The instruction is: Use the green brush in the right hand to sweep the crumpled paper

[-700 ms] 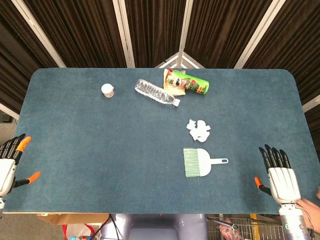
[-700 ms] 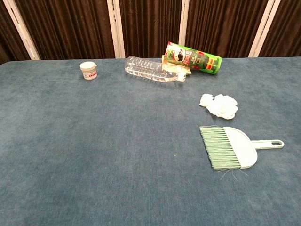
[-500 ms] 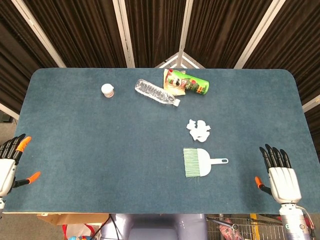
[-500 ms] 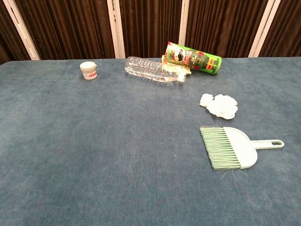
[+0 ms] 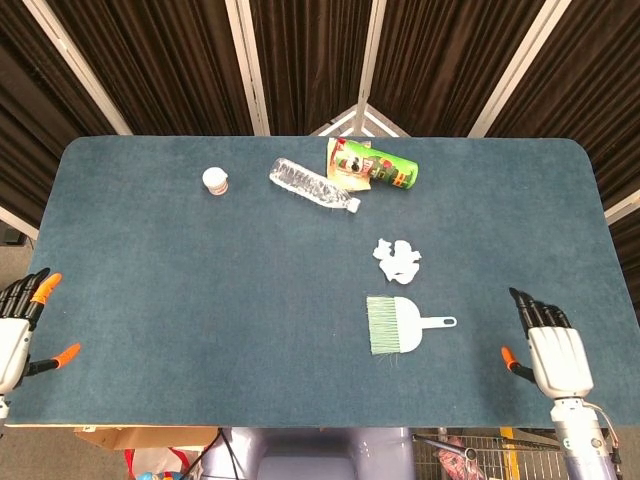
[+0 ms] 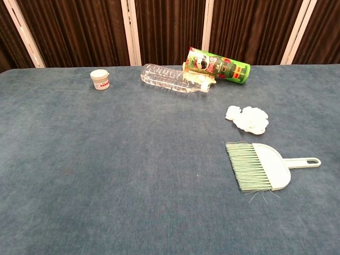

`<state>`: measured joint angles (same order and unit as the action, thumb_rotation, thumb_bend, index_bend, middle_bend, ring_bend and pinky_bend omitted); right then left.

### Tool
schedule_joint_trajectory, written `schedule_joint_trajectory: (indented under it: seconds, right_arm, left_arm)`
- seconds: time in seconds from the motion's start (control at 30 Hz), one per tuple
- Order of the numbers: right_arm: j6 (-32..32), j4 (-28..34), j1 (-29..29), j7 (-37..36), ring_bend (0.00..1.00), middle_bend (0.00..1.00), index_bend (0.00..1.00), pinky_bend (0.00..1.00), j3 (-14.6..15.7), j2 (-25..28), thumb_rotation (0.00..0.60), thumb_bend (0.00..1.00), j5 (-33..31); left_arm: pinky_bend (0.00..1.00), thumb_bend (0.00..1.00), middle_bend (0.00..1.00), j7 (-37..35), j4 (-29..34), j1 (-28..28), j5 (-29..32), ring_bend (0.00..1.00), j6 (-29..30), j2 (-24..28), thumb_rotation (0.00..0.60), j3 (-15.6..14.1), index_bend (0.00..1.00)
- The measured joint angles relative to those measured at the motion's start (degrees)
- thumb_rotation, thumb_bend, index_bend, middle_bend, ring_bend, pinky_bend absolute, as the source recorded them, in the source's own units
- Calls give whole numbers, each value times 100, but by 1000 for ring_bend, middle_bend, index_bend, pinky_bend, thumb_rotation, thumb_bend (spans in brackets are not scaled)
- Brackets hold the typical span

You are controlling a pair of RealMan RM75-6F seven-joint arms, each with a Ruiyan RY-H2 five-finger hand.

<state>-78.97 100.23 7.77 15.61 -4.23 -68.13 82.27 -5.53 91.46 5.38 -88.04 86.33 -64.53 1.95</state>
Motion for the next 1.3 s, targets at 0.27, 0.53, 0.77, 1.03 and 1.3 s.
schedule_joint_trajectory:
  seconds: [0.27, 0.53, 0.77, 1.03, 1.3]
  right_arm:
    - [942, 14, 543, 490, 1000, 1000, 271, 971, -155, -193, 600, 315, -584]
    - [1646, -165, 1079, 1336, 1000, 1000, 324, 972, -314, -681, 600, 316, -1638]
    - [1795, -492, 1431, 1866, 1000, 1000, 346, 972, -379, -1242, 600, 316, -2342]
    - [1828, -809, 1606, 1921, 1000, 1000, 431, 972, -409, -1520, 600, 316, -2591]
    - [1796, -1053, 1689, 1835, 1000, 1000, 465, 972, -398, -1722, 600, 315, -2670]
  left_arm:
    - [17, 0, 0, 23, -1, 20, -15, 0, -24, -15, 600, -2, 0]
    - [17, 0, 0, -41, -4, 11, -27, 0, -1, 1, 600, -2, 0]
    - [16, 0, 0, -74, -16, 25, -42, 0, -35, 7, 600, -16, 0]
    - [17, 0, 0, -76, -3, 40, -56, 0, -49, 6, 600, -21, 0]
    - [17, 0, 0, -92, 3, 52, -32, 0, -79, 13, 600, -17, 0]
